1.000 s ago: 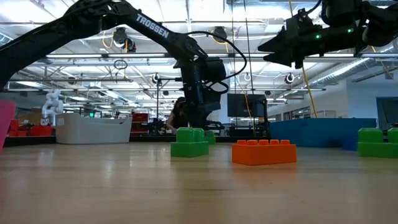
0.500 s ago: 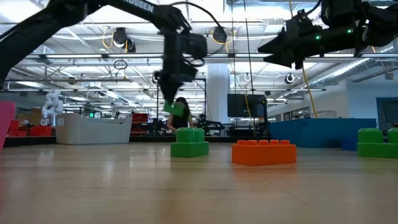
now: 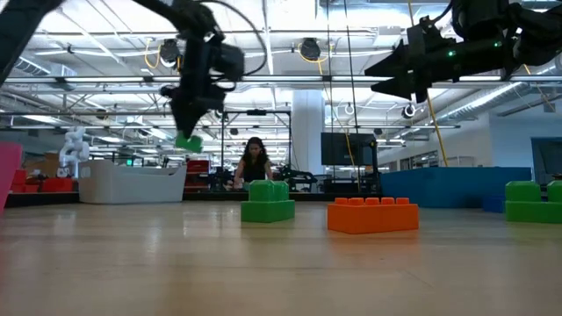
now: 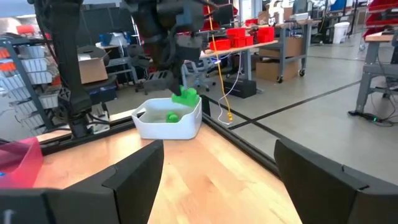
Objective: Sort & place blocks by color
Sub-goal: Put the green game piece into the gray bin, then put the blue game piece into the red bin
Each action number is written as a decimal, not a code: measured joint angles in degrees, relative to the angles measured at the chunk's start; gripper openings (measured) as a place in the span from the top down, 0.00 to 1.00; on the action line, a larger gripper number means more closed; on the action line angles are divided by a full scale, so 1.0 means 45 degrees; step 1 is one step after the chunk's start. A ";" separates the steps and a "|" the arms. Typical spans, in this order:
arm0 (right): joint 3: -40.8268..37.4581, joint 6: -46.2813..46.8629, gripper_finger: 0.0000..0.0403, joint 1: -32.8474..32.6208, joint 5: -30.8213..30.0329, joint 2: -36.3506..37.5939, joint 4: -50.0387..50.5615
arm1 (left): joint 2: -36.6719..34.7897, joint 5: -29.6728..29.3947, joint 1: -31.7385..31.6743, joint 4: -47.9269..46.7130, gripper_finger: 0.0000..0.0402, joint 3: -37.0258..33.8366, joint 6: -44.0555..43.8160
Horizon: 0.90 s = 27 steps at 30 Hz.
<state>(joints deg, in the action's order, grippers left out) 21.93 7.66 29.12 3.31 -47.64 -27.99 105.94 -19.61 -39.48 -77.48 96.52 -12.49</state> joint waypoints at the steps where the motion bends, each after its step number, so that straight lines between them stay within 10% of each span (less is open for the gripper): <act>1: 0.0000 0.0067 0.25 -0.0004 0.0000 0.0006 0.0006 | -0.0381 0.0090 -0.0133 0.0339 0.74 -0.0731 -0.0102; 13: 0.0005 0.0298 0.25 -0.0024 0.0300 0.0043 -0.0476 | -0.2592 0.0799 -0.1093 0.3108 0.72 -0.5416 -0.0736; 21: 0.0005 0.0311 0.25 -0.0034 0.0299 0.0045 -0.0787 | -0.2627 0.0761 -0.1065 0.2992 0.26 -0.5544 -0.0720; 27: 0.0005 0.0151 0.25 -0.0034 0.0296 0.0045 -0.0777 | -0.3366 0.0935 -0.0539 0.2998 0.13 -0.5272 -0.0903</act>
<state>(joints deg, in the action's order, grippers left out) 21.96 8.34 28.97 4.64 -47.44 -31.48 90.79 -15.41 -41.91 -63.99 72.79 -16.55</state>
